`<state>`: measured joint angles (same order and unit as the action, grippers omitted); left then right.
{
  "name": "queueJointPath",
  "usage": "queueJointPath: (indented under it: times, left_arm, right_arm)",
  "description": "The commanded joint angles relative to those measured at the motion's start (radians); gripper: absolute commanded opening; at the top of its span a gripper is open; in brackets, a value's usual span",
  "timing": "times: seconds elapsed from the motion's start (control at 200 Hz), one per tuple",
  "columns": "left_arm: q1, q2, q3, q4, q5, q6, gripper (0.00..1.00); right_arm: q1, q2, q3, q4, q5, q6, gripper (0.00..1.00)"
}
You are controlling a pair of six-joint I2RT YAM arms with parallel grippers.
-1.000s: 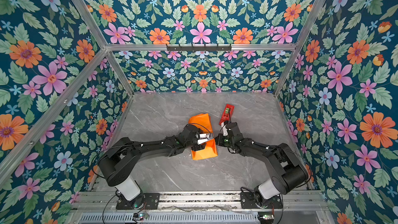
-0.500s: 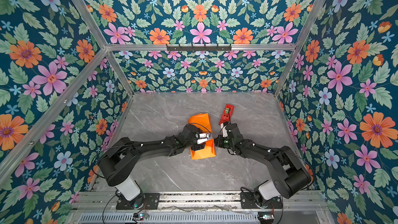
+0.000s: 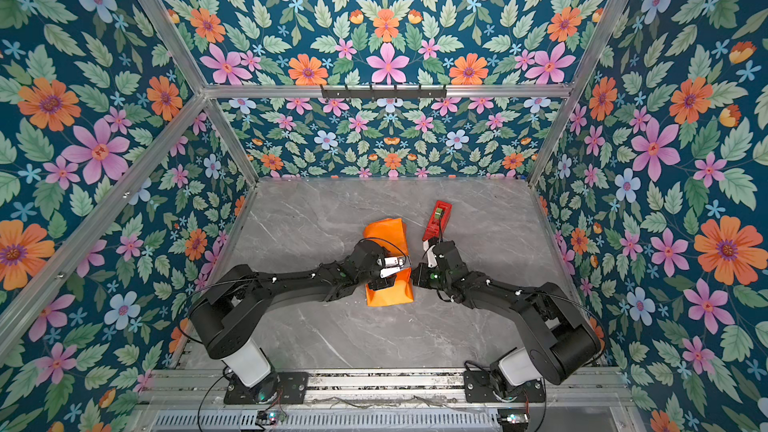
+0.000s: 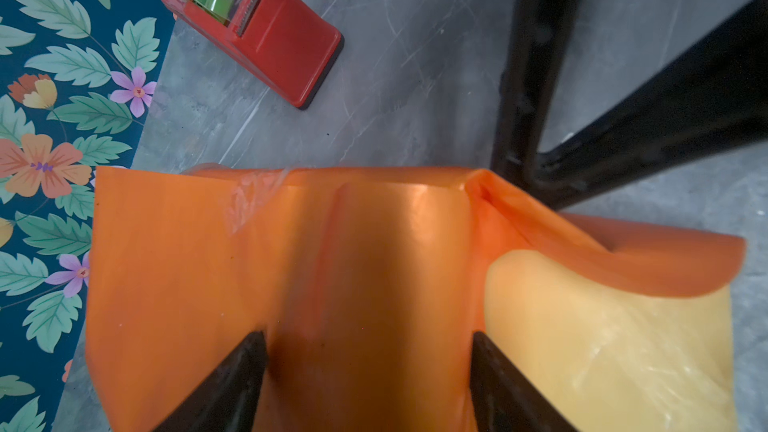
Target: Wrap the gift box in paper
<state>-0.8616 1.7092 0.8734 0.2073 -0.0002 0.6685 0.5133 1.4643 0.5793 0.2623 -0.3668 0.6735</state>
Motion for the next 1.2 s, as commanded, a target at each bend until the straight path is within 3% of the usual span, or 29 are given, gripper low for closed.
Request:
queueJointPath:
  times: [0.0, 0.795, 1.195]
  left_arm:
    - [0.001, 0.009, -0.009, -0.121, 0.017, -0.006, 0.77]
    - [0.001, 0.009, -0.016, -0.121, 0.02, -0.002, 0.77]
    - [0.001, 0.001, -0.014, -0.12, 0.041, -0.01, 0.77]
  right_arm:
    - [0.002, -0.005, -0.005, 0.053, -0.024, 0.013, 0.03]
    - [0.023, 0.077, -0.051, 0.278, -0.031, 0.063, 0.01]
    - [0.046, 0.122, -0.101, 0.38, 0.081, 0.059, 0.0]
